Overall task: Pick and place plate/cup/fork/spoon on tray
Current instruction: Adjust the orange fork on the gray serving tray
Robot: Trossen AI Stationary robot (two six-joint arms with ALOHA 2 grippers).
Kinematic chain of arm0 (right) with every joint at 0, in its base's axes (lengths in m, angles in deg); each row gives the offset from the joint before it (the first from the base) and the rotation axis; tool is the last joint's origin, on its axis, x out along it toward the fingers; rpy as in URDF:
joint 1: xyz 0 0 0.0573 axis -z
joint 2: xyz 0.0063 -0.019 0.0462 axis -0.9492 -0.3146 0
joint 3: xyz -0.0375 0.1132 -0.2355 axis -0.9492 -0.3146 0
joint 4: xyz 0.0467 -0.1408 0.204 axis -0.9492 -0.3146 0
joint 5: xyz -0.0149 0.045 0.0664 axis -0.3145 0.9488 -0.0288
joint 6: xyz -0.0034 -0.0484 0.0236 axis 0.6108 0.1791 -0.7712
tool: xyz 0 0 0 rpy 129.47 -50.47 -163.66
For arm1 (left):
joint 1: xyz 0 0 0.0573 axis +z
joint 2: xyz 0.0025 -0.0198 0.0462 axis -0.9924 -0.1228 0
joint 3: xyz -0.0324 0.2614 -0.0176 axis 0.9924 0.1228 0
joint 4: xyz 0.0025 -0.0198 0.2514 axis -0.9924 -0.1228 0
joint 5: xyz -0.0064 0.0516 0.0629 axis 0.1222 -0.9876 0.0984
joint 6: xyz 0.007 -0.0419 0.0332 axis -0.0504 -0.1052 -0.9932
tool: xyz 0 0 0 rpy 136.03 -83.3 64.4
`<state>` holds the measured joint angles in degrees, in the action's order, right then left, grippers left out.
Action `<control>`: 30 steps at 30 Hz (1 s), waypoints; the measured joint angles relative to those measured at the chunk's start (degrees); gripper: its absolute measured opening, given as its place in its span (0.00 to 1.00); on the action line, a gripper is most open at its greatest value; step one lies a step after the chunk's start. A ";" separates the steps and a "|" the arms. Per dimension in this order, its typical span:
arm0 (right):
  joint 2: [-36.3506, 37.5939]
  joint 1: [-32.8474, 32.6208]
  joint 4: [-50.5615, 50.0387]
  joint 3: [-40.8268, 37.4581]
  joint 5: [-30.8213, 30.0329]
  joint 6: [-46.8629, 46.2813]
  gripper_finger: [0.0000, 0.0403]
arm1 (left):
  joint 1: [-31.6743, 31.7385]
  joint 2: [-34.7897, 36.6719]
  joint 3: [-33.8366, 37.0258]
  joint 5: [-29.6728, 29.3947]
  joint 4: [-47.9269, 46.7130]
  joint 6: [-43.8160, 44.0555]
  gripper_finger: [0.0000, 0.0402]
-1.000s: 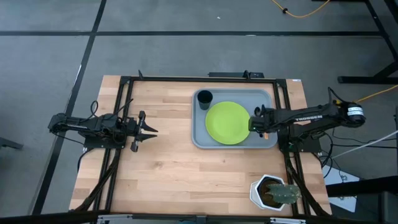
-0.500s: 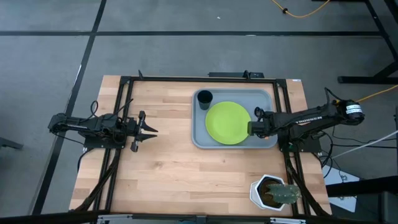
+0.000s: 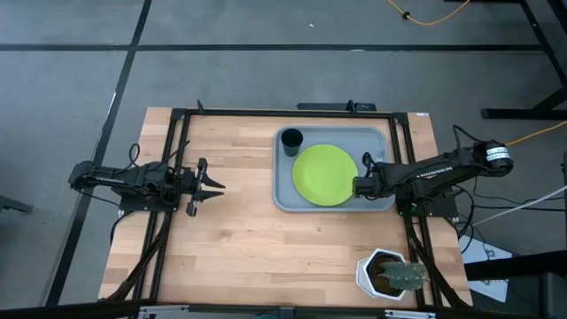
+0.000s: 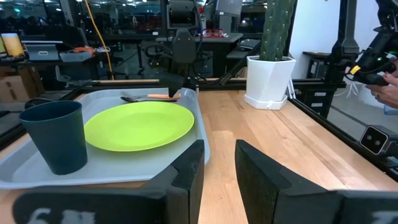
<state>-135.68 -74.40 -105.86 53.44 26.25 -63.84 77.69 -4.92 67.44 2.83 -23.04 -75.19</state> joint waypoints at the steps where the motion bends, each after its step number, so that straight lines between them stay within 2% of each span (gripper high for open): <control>1: -0.06 0.02 -0.19 -0.02 0.00 0.00 0.01 | 0.00 -0.02 0.00 0.01 0.00 0.00 0.21; 20: -0.24 0.02 -0.74 0.00 1.42 -4.16 0.01 | -0.02 0.00 0.00 0.00 0.00 0.00 0.21; 30: -4.46 0.04 -0.84 0.15 2.38 -7.08 0.02 | 0.00 -0.01 0.01 0.02 0.00 0.00 0.21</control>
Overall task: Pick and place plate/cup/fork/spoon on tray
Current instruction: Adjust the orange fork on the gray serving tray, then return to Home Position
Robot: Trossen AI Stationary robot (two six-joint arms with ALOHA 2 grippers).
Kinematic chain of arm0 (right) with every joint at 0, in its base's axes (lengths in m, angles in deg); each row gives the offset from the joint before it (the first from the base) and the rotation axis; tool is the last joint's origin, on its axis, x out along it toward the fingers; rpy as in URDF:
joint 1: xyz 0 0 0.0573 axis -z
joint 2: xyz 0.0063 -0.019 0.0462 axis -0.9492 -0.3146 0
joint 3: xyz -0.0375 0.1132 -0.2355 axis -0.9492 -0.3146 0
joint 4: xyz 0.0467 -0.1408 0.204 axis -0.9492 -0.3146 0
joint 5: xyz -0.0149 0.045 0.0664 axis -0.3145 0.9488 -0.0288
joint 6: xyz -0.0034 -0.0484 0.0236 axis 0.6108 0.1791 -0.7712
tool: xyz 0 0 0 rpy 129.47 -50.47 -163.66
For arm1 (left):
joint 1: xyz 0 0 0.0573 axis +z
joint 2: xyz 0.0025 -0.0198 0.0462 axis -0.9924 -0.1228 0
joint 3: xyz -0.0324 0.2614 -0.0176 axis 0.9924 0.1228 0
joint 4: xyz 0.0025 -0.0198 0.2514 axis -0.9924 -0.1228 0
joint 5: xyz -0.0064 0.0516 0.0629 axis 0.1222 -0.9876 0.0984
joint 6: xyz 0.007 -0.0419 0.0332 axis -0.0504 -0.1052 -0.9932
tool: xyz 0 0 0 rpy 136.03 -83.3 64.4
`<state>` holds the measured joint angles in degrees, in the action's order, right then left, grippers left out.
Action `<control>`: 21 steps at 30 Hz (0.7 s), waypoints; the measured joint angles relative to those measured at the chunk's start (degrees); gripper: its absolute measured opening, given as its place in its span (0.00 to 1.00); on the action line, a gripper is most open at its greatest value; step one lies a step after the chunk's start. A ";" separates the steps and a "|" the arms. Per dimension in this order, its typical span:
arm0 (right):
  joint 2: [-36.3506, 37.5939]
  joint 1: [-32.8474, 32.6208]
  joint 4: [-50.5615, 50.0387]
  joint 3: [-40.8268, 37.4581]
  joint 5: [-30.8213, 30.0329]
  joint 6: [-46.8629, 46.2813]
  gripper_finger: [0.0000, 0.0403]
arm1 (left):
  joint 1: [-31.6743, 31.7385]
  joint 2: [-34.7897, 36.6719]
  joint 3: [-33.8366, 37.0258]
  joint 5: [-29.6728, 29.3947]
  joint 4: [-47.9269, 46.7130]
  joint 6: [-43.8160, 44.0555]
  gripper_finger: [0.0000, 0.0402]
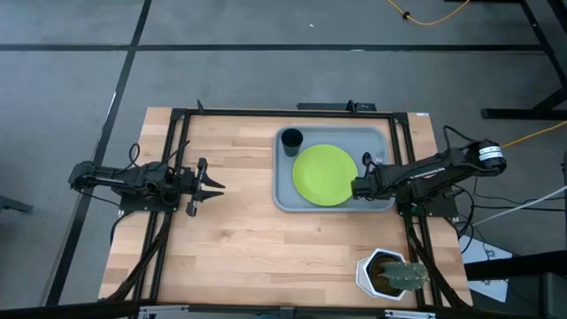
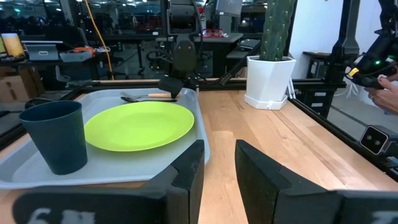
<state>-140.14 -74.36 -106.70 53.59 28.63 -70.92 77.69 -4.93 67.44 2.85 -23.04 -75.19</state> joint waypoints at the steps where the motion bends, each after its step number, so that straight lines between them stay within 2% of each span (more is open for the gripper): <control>1: 0.01 0.00 -0.11 0.20 0.03 0.02 0.02 | -0.02 -0.02 0.01 0.00 0.00 0.00 0.21; 10: 0.22 -0.46 -8.43 8.16 -5.30 0.28 0.03 | -0.02 -0.02 -0.01 -0.02 0.00 0.00 0.21; 14: 0.22 -2.46 -9.77 13.15 -12.18 1.57 0.03 | -0.02 -0.01 0.01 0.00 0.00 0.00 0.21; 17: 0.22 -3.77 -7.48 16.55 -14.97 8.20 0.03 | -0.02 0.00 -0.01 0.00 0.00 0.00 0.21; 21: 0.22 -6.36 -5.40 20.84 -15.52 24.69 0.03 | 0.00 -0.02 -0.01 0.00 0.00 0.00 0.21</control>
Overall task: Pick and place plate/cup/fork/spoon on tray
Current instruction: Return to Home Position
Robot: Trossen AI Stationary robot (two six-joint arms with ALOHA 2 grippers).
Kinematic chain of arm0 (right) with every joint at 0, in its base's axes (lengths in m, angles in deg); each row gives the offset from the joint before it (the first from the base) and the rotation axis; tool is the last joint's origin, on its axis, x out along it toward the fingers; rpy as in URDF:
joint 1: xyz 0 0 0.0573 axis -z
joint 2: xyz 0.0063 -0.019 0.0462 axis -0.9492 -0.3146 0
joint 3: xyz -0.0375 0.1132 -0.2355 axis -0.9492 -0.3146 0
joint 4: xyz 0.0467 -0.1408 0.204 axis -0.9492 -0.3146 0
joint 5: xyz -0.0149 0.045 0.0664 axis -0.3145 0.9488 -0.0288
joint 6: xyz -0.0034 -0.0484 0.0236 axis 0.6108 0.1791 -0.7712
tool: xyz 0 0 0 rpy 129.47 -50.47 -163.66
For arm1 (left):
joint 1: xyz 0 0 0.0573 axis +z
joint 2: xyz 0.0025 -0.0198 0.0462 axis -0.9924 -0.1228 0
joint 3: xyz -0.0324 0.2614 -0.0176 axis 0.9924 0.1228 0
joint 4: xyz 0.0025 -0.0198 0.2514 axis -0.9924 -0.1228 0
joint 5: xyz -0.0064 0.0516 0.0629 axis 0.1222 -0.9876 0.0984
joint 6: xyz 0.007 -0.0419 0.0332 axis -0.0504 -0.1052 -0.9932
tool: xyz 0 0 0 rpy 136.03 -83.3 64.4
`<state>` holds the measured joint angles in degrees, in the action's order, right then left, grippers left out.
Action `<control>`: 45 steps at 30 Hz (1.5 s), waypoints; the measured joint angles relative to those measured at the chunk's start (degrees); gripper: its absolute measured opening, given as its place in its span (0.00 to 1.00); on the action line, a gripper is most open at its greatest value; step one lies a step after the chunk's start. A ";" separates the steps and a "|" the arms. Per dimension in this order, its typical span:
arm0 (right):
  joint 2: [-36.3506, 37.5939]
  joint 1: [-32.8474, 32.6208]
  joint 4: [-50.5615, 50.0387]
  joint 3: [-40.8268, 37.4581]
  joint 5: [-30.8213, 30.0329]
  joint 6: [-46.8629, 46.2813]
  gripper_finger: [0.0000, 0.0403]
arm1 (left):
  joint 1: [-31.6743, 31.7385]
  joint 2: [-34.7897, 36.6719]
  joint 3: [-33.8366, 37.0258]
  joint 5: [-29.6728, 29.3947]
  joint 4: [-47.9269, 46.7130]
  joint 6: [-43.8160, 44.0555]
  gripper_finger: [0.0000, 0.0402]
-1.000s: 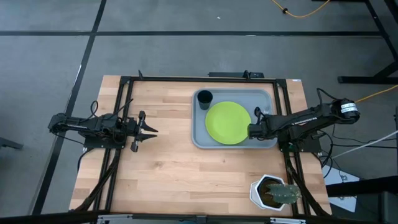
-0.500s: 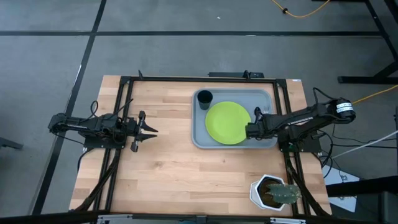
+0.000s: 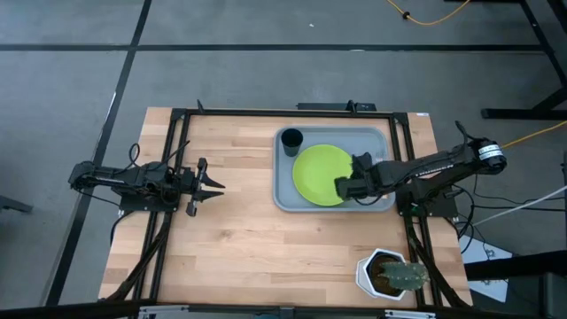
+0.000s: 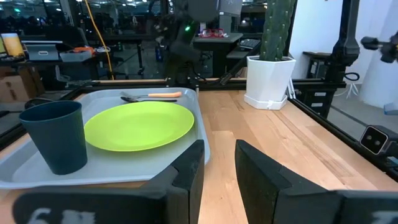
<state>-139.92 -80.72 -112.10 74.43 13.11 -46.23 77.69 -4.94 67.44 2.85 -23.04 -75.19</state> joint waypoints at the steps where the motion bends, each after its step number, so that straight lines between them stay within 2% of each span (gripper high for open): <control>1: 0.01 -0.44 -0.04 0.93 -0.08 5.01 0.03 | 0.00 0.00 0.00 -0.02 0.00 0.00 0.21; 3: 0.04 -1.18 0.18 2.30 0.24 13.63 0.03 | -0.01 0.00 0.00 -0.01 0.00 0.00 0.21; 5: 0.04 -2.20 3.46 2.53 0.06 16.07 0.03 | 0.00 0.01 0.00 -0.01 0.00 0.00 0.21; 6: 0.04 -2.65 6.37 2.40 -0.43 18.98 0.03 | -0.02 0.00 0.00 -0.02 0.00 0.00 0.21; 9: 0.04 -3.91 19.42 0.35 -0.94 35.23 0.03 | -0.02 0.02 0.00 -0.02 0.00 0.00 0.21; 11: 0.07 -4.18 28.95 -1.95 2.15 44.95 0.03 | -0.02 0.00 0.01 0.00 0.00 0.00 0.21; 15: 0.04 -3.22 45.92 -10.36 13.96 59.49 0.03 | -0.01 0.02 0.01 -0.01 0.00 0.00 0.21; 20: 2.97 -0.19 60.23 -21.47 19.70 61.07 0.03 | -0.02 0.00 0.00 -0.02 0.00 0.00 0.21; 26: 15.43 1.85 72.96 -34.47 27.84 68.03 0.03 | 0.00 0.02 0.02 -0.02 0.00 0.00 0.21; 37: 38.28 2.73 83.79 -50.78 28.05 72.88 0.03 | 0.00 0.00 0.02 -0.02 0.00 0.00 0.21; 41: 42.05 2.97 81.34 -50.91 28.03 71.67 0.03 | -0.02 0.00 0.00 -0.02 0.00 0.00 0.21; 45: 45.19 3.36 82.75 -51.11 28.05 76.44 0.03 | 0.00 0.00 0.00 -0.02 0.00 0.00 0.21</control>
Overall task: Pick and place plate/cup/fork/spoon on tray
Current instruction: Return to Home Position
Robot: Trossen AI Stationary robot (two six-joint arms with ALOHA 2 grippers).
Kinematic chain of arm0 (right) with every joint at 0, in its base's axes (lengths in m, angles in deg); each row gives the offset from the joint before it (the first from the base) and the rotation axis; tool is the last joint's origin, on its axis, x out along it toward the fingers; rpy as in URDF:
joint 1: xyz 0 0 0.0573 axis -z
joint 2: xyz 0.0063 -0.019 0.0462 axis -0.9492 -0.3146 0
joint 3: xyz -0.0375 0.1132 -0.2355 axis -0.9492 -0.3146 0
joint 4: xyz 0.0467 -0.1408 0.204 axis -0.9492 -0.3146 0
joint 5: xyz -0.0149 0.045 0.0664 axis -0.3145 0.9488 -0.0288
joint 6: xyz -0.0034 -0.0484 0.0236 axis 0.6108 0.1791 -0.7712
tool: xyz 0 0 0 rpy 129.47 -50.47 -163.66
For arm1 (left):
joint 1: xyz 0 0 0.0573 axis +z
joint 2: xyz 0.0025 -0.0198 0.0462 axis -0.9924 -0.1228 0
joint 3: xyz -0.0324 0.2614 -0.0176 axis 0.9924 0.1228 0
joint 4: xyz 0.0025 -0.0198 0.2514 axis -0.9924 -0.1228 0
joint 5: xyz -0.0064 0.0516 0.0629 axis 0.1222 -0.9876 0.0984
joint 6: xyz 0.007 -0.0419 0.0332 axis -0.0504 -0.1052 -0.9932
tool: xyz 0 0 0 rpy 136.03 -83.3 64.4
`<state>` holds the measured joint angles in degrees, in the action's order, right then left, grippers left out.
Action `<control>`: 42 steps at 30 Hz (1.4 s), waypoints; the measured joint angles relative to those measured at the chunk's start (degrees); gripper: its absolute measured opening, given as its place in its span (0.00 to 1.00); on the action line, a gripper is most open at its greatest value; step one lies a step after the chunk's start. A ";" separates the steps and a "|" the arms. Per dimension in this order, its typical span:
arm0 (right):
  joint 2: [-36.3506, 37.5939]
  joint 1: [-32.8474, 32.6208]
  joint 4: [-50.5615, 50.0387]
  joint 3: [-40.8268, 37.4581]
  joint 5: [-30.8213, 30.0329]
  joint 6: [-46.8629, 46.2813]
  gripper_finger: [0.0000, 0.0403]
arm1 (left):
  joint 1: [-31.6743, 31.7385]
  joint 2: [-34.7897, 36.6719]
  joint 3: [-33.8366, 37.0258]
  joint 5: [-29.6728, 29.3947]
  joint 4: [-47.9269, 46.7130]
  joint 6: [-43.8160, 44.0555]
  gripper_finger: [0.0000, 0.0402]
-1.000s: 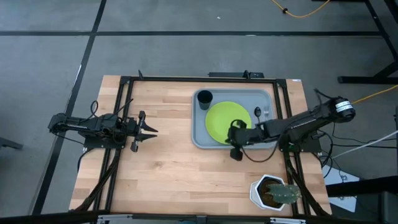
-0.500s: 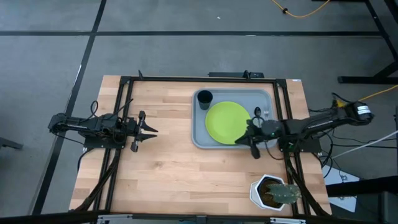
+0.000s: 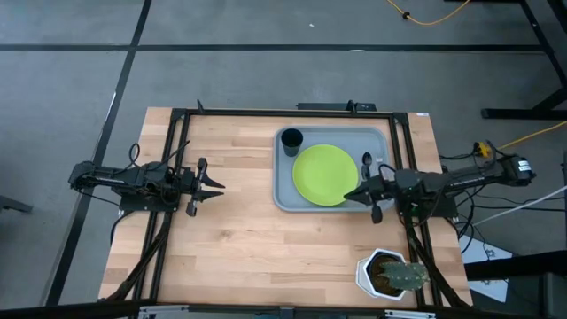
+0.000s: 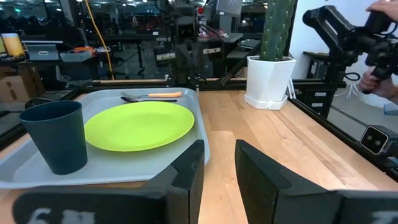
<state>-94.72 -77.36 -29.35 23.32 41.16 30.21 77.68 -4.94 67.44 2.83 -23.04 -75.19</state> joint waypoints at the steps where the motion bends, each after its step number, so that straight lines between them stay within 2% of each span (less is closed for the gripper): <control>1: 1.08 0.24 0.47 0.00 -0.02 1.03 0.03 | -0.01 0.00 0.01 0.00 0.00 0.00 0.21; 7: 9.00 1.89 -2.69 0.00 -0.03 0.78 0.03 | -0.02 0.02 0.00 0.00 0.00 0.00 0.21; 17: 25.43 2.21 -20.17 0.00 -2.65 -0.76 0.03 | -0.02 0.00 0.00 0.00 0.00 0.00 0.21; 23: 31.31 2.61 -20.84 0.00 -0.63 2.90 0.03 | -0.02 0.01 0.01 0.00 0.00 0.00 0.21; 42: 30.89 2.58 -20.82 0.00 -0.47 0.97 0.03 | -0.02 0.00 0.01 0.00 0.00 0.00 0.21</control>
<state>-63.83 -74.78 -50.17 23.32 40.69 31.18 77.67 -4.94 67.44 2.83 -23.04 -75.19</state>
